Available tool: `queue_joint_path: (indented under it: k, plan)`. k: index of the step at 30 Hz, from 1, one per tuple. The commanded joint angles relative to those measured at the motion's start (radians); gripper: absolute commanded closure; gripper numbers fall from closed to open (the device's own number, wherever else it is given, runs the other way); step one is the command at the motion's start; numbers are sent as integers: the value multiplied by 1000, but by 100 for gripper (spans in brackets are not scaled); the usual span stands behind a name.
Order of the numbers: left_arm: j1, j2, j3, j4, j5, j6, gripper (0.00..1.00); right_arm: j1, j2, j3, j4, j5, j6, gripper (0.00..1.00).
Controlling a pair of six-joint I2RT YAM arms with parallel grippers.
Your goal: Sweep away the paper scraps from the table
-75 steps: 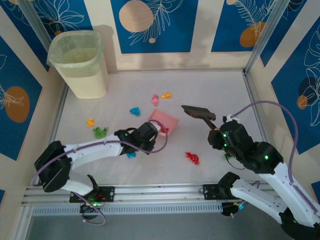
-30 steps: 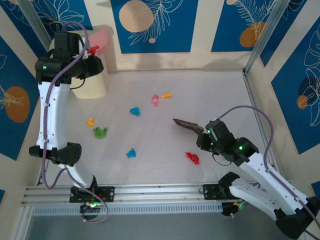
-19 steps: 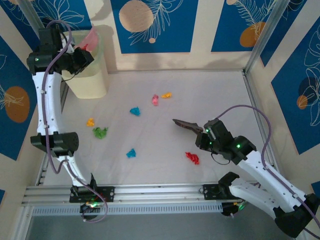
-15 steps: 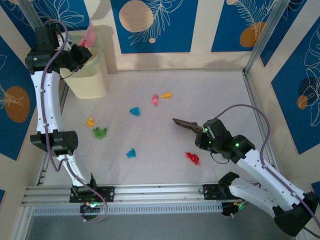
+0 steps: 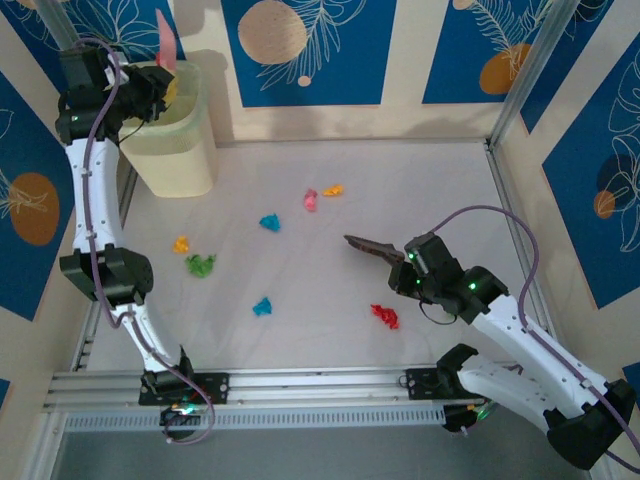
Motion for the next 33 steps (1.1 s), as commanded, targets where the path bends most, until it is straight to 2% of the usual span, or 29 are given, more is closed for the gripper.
queue_joint_path:
  k: [1,10,16,22,33]
  plan:
    - [14,-5,-7,202,53,-163,100,-6,-4,24,0,-1,6,100]
    - [24,-75,-265,607,30,-447,100,-10,-9,24,-4,18,-7,100]
    - [29,-64,-333,784,13,-565,100,-15,-9,23,-1,24,-13,100]
    - [30,-102,-444,912,-11,-625,100,-17,-11,16,-1,30,-12,100]
    - [28,-261,-567,876,10,-539,100,-31,-59,28,0,62,-15,100]
